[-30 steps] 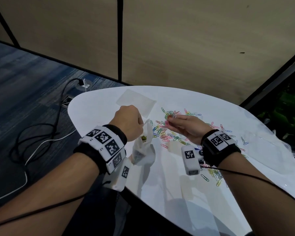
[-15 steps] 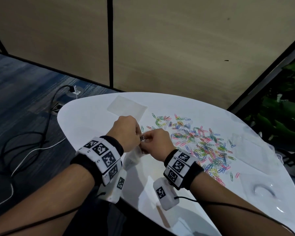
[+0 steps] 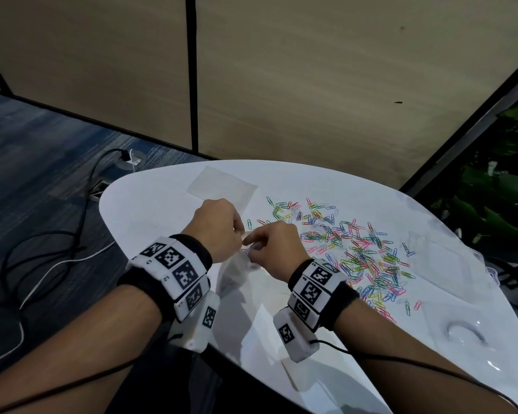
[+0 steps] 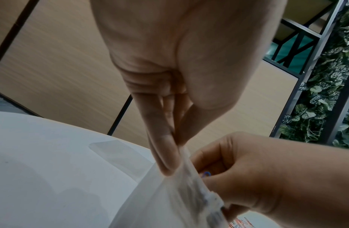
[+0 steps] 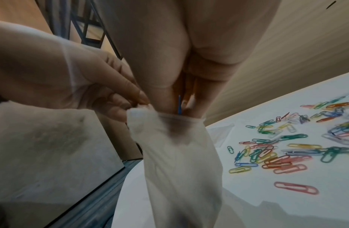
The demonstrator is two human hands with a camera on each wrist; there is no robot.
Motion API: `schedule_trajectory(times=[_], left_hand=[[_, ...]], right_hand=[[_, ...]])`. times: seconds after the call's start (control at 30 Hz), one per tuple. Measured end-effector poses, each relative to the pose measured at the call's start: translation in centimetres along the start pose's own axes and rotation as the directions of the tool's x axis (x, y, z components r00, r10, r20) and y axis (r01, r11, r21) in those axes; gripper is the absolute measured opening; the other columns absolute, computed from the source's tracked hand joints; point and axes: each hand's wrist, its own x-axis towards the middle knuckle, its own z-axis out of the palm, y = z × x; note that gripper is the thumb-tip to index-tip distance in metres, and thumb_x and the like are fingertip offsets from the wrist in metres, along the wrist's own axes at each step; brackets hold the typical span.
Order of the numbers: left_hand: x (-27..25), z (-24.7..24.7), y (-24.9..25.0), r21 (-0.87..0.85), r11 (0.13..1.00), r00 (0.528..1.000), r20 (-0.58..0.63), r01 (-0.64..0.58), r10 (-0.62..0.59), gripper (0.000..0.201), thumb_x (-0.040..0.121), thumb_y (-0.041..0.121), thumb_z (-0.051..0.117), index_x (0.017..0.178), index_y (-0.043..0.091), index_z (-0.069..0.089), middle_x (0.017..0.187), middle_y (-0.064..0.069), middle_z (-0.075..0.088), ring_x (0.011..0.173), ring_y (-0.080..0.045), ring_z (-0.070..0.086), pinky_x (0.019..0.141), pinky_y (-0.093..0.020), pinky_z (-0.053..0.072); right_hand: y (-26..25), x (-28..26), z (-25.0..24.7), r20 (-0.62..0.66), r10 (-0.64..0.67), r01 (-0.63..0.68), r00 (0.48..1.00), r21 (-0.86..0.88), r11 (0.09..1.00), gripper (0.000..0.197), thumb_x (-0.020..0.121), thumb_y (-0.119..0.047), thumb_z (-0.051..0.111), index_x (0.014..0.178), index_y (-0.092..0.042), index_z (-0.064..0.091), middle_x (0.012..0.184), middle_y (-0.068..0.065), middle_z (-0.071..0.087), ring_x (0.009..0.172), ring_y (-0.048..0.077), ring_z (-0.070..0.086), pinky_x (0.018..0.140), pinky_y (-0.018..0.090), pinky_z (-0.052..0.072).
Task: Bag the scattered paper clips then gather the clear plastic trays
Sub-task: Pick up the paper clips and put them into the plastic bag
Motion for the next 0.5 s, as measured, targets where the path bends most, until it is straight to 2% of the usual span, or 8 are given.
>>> schedule_trajectory(times=[0.07, 0.1, 0.17, 0.23, 0.33, 0.4, 0.43, 0.5], left_hand=[[-0.1, 0.0, 0.1, 0.001, 1.000, 1.000, 0.001, 0.001, -0.001, 0.016, 0.087, 0.005, 0.063, 0.085, 0.013, 0.076, 0.091, -0.009, 0.073, 0.082, -0.025, 0.072, 0.083, -0.037, 0.061], [-0.1, 0.1, 0.1, 0.002, 1.000, 1.000, 0.004, 0.001, -0.001, 0.016, 0.087, 0.005, 0.063, 0.086, 0.013, 0.077, 0.091, -0.009, 0.073, 0.082, -0.025, 0.072, 0.083, -0.037, 0.061], [-0.2, 0.1, 0.3, 0.003, 1.000, 1.000, 0.008, 0.001, -0.001, 0.016, 0.086, 0.006, 0.064, 0.088, 0.012, 0.078, 0.090, -0.009, 0.074, 0.082, -0.025, 0.073, 0.082, -0.037, 0.061], [-0.2, 0.0, 0.4, 0.009, 1.000, 1.000, 0.009, 0.002, -0.002, 0.017, 0.086, 0.005, 0.062, 0.088, 0.011, 0.079, 0.089, -0.010, 0.074, 0.082, -0.026, 0.073, 0.082, -0.037, 0.061], [-0.2, -0.3, 0.3, 0.025, 1.000, 1.000, -0.007, 0.012, -0.011, 0.020, 0.084, 0.004, 0.060, 0.086, 0.012, 0.078, 0.091, -0.009, 0.074, 0.083, -0.026, 0.072, 0.082, -0.037, 0.061], [-0.1, -0.8, 0.0, 0.022, 0.999, 1.000, -0.013, 0.028, -0.028, 0.019, 0.084, 0.004, 0.060, 0.087, 0.012, 0.078, 0.091, -0.008, 0.073, 0.083, -0.026, 0.072, 0.082, -0.036, 0.061], [0.0, -1.2, -0.3, 0.020, 0.999, 0.999, -0.018, 0.042, -0.042, 0.019, 0.085, 0.004, 0.061, 0.086, 0.012, 0.078, 0.091, -0.008, 0.073, 0.083, -0.026, 0.072, 0.081, -0.035, 0.061], [0.1, -2.0, -1.3, 0.006, 0.997, 0.997, -0.027, 0.077, -0.076, 0.018, 0.086, 0.005, 0.062, 0.084, 0.013, 0.078, 0.089, -0.007, 0.073, 0.084, -0.025, 0.072, 0.080, -0.034, 0.061]], right_hand=[[-0.1, -0.2, -0.2, 0.007, -0.009, 0.009, 1.000, 0.006, 1.000, 0.009, 0.075, -0.012, 0.075, 0.083, -0.014, 0.079, 0.071, 0.005, 0.073, 0.064, 0.016, 0.067, 0.065, 0.023, 0.055], [-0.1, -0.1, -0.2, 0.004, -0.018, 0.018, 1.000, 0.005, 1.000, 0.008, 0.075, -0.012, 0.075, 0.082, -0.014, 0.079, 0.073, 0.004, 0.074, 0.063, 0.014, 0.065, 0.064, 0.020, 0.053], [0.0, -0.1, 0.0, 0.025, -0.046, 0.046, 0.999, -0.014, 0.999, 0.015, 0.077, -0.006, 0.070, 0.085, -0.014, 0.080, 0.080, 0.003, 0.076, 0.064, 0.008, 0.061, 0.062, 0.010, 0.045], [-0.1, -0.2, -0.1, 0.061, -0.076, 0.076, 0.995, -0.011, 0.997, 0.027, 0.078, 0.001, 0.062, 0.091, -0.014, 0.080, 0.086, 0.003, 0.077, 0.068, 0.009, 0.062, 0.062, 0.008, 0.044], [-0.7, -0.4, -0.6, 0.127, -0.181, 0.179, 0.975, 0.024, 0.984, 0.034, 0.076, 0.005, 0.055, 0.091, -0.014, 0.079, 0.085, 0.003, 0.077, 0.077, 0.014, 0.069, 0.075, 0.024, 0.056], [-0.5, -0.3, -1.6, 0.136, -0.224, 0.211, 0.965, 0.105, 0.972, 0.037, 0.074, 0.006, 0.053, 0.089, -0.016, 0.078, 0.091, -0.001, 0.077, 0.085, 0.010, 0.071, 0.080, 0.024, 0.057], [-0.3, 0.0, -2.2, 0.102, -0.215, 0.195, 0.971, 0.181, 0.964, 0.037, 0.075, 0.008, 0.051, 0.086, -0.015, 0.078, 0.092, -0.001, 0.077, 0.086, 0.009, 0.072, 0.080, 0.025, 0.058], [1.3, 1.2, -3.2, -0.019, -0.106, 0.107, 0.994, 0.308, 0.945, 0.036, 0.078, 0.009, 0.049, 0.081, -0.013, 0.077, 0.089, -0.001, 0.077, 0.080, 0.014, 0.073, 0.077, 0.034, 0.061]])
